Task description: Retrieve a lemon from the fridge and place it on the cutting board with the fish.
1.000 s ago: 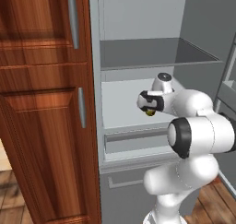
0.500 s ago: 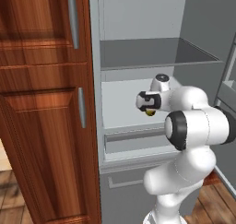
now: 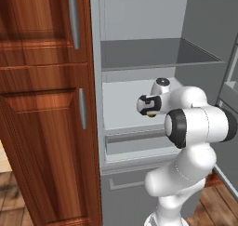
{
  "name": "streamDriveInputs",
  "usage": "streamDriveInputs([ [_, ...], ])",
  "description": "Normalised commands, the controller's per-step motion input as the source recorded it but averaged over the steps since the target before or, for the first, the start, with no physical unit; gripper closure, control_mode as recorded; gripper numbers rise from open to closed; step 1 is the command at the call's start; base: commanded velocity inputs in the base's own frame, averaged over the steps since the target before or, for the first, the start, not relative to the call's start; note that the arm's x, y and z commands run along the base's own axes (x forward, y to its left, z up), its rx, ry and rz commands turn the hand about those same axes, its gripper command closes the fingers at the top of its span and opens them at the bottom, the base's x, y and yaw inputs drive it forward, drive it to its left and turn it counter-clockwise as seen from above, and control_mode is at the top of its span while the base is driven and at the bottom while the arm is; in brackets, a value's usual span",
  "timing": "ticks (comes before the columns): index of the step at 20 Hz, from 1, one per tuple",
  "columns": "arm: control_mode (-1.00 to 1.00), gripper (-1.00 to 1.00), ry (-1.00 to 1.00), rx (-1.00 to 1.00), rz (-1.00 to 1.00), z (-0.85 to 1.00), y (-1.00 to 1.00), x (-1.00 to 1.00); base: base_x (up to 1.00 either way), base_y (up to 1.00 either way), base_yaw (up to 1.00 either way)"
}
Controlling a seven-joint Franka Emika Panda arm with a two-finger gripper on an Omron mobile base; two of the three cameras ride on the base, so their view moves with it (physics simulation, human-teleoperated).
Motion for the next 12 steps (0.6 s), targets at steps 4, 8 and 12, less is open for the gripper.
streamDriveInputs([
  [4, -1.0, -1.0, 0.0, 0.0, 0.0, 0.0, 0.0, 0.0, 0.0, 0.0, 0.0],
  [8, -1.0, 1.0, 0.0, 0.0, 0.0, -0.01, 0.0, 0.0, 0.0, 0.0, 0.0],
  [12, -1.0, 1.0, 0.04, 0.0, 0.0, -0.05, 0.0, -0.05, 0.0, 0.0, 0.0],
])
